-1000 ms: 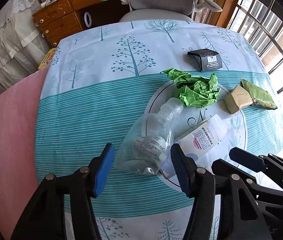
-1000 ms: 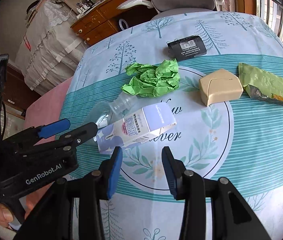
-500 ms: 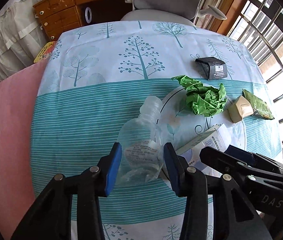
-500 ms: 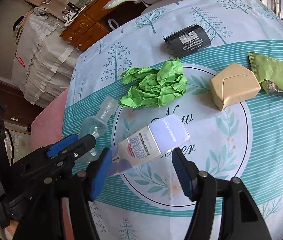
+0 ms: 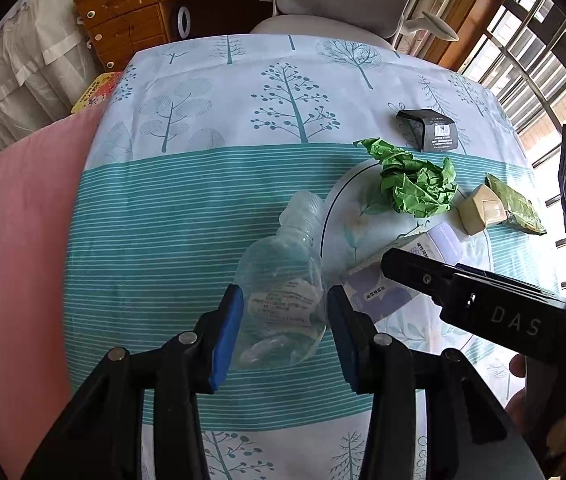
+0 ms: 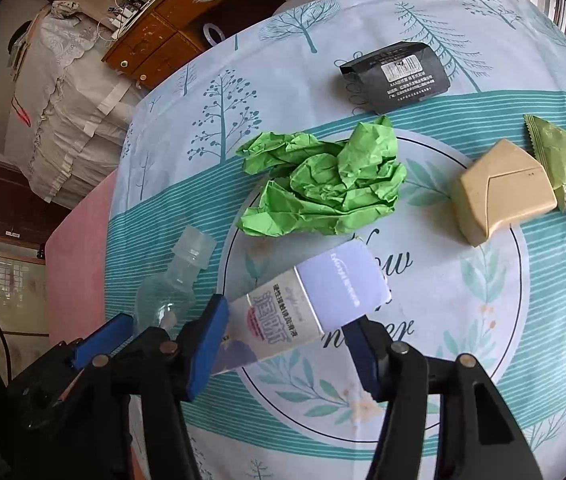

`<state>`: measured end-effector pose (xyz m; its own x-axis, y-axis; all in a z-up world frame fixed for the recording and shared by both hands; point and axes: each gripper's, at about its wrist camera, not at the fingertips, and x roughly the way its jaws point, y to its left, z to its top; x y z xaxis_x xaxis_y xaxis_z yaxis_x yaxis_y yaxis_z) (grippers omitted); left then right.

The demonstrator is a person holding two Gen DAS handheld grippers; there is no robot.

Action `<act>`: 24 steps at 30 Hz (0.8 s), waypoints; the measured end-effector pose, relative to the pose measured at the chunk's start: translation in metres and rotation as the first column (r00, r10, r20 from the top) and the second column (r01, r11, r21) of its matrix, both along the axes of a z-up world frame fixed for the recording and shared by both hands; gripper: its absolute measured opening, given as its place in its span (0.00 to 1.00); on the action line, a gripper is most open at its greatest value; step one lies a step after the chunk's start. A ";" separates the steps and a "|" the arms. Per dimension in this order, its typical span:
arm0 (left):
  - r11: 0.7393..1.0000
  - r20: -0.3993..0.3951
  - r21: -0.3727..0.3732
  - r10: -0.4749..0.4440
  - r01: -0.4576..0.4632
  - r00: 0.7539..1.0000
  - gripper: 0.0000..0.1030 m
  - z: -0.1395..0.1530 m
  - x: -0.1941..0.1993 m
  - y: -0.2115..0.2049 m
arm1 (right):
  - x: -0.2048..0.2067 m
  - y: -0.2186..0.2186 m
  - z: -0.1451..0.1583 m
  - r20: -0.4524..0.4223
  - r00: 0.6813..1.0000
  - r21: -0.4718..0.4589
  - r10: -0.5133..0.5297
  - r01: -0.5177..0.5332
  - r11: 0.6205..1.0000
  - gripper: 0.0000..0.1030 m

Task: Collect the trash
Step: 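Grasp the plastic bottle with the left tool while the right tool grasps the milk carton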

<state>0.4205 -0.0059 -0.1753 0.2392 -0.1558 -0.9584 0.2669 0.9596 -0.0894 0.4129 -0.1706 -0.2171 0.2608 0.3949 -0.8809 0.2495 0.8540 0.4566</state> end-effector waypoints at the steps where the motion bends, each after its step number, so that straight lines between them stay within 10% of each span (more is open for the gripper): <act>1: 1.000 -0.001 0.006 -0.004 0.004 1.000 0.41 0.000 0.000 -0.001 | -0.001 -0.002 0.001 0.002 1.000 0.011 0.006 -0.006 1.000 0.49; 13: 0.989 -0.048 0.129 -0.073 0.079 0.996 0.42 -0.010 0.003 -0.016 | -0.001 -0.020 -0.003 -0.085 0.996 0.128 -0.012 0.023 0.992 0.35; 19: 0.992 -0.028 0.128 -0.015 0.019 0.999 0.40 -0.006 -0.001 -0.007 | 0.004 -0.014 -0.012 -0.149 0.986 0.121 -0.072 0.090 0.989 0.58; 24: 0.993 -0.003 0.109 0.042 -0.042 0.999 0.40 0.004 -0.007 0.003 | 0.016 -0.002 -0.012 -0.157 0.982 0.082 -0.100 0.114 0.990 0.59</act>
